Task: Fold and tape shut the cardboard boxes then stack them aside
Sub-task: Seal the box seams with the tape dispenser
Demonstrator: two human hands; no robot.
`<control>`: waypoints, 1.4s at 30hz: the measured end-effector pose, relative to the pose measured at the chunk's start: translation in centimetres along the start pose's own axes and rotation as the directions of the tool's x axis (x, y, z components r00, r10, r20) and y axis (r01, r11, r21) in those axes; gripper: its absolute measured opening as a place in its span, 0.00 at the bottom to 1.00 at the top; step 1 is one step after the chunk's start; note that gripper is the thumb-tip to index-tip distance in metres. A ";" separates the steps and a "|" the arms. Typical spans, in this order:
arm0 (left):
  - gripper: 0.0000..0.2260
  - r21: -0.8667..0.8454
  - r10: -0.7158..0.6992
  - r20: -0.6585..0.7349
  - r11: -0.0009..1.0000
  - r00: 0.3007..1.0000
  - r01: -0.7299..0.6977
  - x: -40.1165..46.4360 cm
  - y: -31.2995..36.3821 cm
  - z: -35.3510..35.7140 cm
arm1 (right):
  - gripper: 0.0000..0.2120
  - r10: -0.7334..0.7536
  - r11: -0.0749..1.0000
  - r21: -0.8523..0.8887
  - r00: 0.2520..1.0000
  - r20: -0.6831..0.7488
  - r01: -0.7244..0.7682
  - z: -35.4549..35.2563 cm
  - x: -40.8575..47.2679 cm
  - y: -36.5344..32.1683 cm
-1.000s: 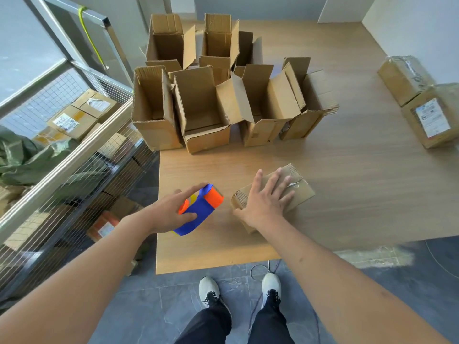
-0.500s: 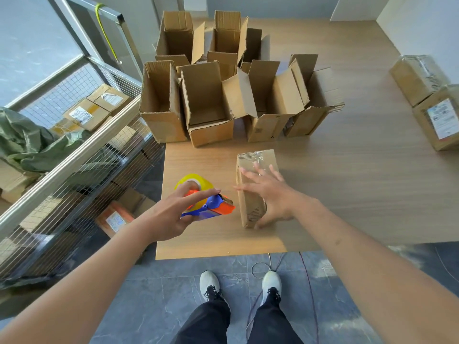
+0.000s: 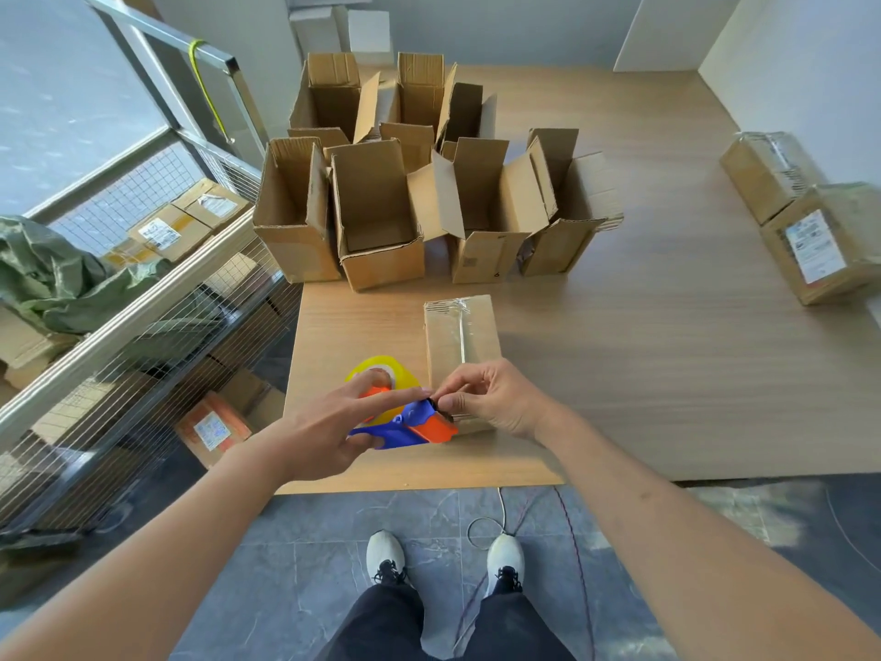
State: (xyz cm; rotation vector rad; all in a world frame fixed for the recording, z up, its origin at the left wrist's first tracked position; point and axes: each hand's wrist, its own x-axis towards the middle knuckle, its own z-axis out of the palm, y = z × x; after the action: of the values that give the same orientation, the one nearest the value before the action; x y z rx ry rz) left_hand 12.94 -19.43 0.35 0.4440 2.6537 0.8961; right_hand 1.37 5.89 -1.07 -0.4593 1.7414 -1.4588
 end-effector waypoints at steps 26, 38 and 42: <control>0.35 0.130 0.020 0.020 0.991 1.000 -0.023 -1.0 5.9 -2.0 | 0.09 0.041 0.999 0.021 0.997 0.059 -0.043 -0.5 -4.4 -3.5; 0.41 0.020 -0.110 0.054 0.994 0.992 0.109 -0.9 5.7 -3.2 | 0.06 -0.015 0.996 -0.088 0.999 -0.050 0.011 0.1 -3.2 -3.9; 0.40 0.040 -0.122 0.076 0.992 0.990 0.119 -1.0 5.9 -3.3 | 0.07 0.046 0.989 -0.138 0.999 0.010 -0.044 -0.5 -3.0 -4.6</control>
State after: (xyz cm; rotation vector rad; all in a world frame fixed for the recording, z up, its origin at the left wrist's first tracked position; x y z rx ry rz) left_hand 13.68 -17.13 6.74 0.3166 2.5974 0.7801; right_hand 1.86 7.10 4.28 -0.4975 1.8379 -1.3067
